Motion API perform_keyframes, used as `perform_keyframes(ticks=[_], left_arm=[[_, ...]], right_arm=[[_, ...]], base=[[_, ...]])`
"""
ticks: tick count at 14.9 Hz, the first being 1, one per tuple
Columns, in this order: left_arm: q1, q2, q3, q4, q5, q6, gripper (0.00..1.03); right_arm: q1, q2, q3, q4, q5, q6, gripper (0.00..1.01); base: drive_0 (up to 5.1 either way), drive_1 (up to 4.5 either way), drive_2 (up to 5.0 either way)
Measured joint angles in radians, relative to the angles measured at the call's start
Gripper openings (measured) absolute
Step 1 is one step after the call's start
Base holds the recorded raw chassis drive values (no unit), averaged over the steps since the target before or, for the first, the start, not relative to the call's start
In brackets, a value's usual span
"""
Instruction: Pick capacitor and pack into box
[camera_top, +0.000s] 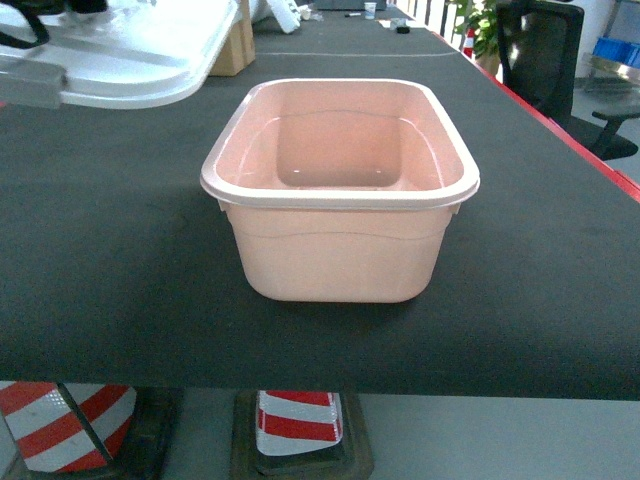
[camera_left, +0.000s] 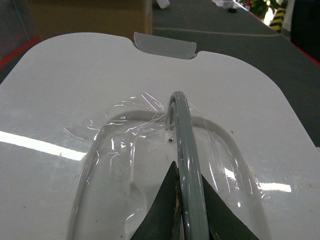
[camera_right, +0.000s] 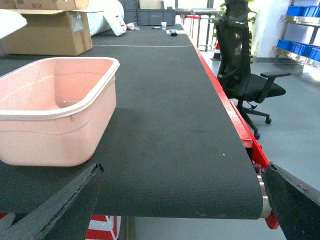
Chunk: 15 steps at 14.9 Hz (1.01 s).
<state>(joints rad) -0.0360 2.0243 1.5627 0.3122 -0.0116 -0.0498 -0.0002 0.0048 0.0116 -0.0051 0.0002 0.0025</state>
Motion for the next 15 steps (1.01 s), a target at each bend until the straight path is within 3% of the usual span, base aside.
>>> perform_keyframes(ticks=[2,3,4,5,8,12,15], left_arm=[[-0.072,-0.028,-0.013,-0.047,-0.043,-0.027,0.02],[-0.118,-0.045,-0.025,-0.077,-0.086,-0.033,0.02],[-0.212,-0.057,-0.034,-0.086,-0.164,-0.042,0.02],[-0.266,-0.058,-0.034,-0.093,-0.208,-0.053,0.02],[-0.391,-0.029,-0.012,-0.102,-0.324,-0.082,0.02],[-0.467,0.026,0.036,-0.13,-0.416,-0.127,0.02],[-0.482,0.056,0.048,-0.148,-0.43,-0.154,0.02]], right_arm=[[0.0,0.0,0.0,0.0,0.0,0.0,0.98],[0.0,0.0,0.0,0.0,0.0,0.0,0.98],[0.0,0.0,0.0,0.0,0.0,0.0,0.98],[0.0,0.0,0.0,0.0,0.0,0.0,0.98],[0.0,0.0,0.0,0.0,0.0,0.0,0.98],[0.0,0.0,0.0,0.0,0.0,0.0,0.98],[0.0,0.0,0.0,0.0,0.0,0.0,0.98]], base=[[0.0,0.0,0.0],[0.0,0.0,0.0],[0.0,0.0,0.0],[0.0,0.0,0.0],[0.0,0.0,0.0],[0.0,0.0,0.0],[0.0,0.0,0.0]])
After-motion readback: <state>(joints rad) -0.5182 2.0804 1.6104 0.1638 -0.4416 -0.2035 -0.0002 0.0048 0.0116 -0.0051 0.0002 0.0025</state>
